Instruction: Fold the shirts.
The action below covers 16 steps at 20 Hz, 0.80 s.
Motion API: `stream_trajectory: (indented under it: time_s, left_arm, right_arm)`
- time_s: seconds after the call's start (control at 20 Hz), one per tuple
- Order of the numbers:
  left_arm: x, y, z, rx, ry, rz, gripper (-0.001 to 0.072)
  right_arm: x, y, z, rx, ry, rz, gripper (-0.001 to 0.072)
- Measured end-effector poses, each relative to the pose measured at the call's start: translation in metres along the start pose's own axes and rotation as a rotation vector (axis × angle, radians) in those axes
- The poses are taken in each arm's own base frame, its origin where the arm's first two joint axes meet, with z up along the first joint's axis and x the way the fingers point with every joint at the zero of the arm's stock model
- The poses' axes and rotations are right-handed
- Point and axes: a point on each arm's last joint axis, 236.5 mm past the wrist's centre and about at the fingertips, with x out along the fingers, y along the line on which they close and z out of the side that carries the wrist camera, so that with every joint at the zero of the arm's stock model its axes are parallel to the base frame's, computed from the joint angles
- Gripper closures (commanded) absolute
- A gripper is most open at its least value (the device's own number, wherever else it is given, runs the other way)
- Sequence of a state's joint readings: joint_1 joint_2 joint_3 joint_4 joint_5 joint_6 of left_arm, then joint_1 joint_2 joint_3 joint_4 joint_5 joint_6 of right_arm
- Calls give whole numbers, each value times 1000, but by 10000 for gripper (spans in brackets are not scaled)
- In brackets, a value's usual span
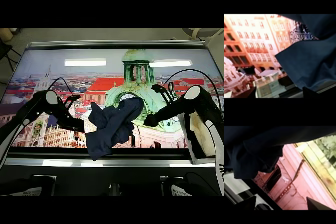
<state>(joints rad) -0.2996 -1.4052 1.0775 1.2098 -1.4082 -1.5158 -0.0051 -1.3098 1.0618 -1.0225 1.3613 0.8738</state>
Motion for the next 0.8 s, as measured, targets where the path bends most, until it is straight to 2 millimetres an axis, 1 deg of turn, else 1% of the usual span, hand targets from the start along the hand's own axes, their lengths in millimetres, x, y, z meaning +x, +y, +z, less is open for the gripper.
stream_trajectory:
  time_s: [0.15, 0.3, 0.4, 0.45, 0.55, 0.6, 0.65, 0.7, 0.8]
  left_arm:
    - [36, -7, -21, -59, 35, -87, -7]
    - [57, -16, -24, -112, 12, -150, -3]
    - [64, -29, -23, -128, 0, -192, 13]
    - [67, -35, -21, -133, -10, -205, 120]
    - [74, -40, -17, -139, -34, -206, 260]
    - [77, -42, -13, -141, -50, -204, 393]
    - [79, -44, -9, -149, -66, -202, 557]
    - [81, -43, -6, -159, -81, -197, 684]
    - [82, -43, 1, -174, -111, -194, 682]
  right_arm:
    - [16, 2, 1, 13, -4, 32, 11]
    - [28, 7, 6, 21, -20, 84, 11]
    - [34, 12, 11, 30, -35, 126, 10]
    - [37, 13, 13, 35, -42, 143, 10]
    - [42, 16, 17, 49, -53, 172, 10]
    - [45, 14, 19, 58, -60, 178, 10]
    - [47, 14, 22, 67, -73, 186, 10]
    - [49, 14, 26, 79, -86, 195, 10]
    - [53, 14, 36, 111, -122, 217, 10]
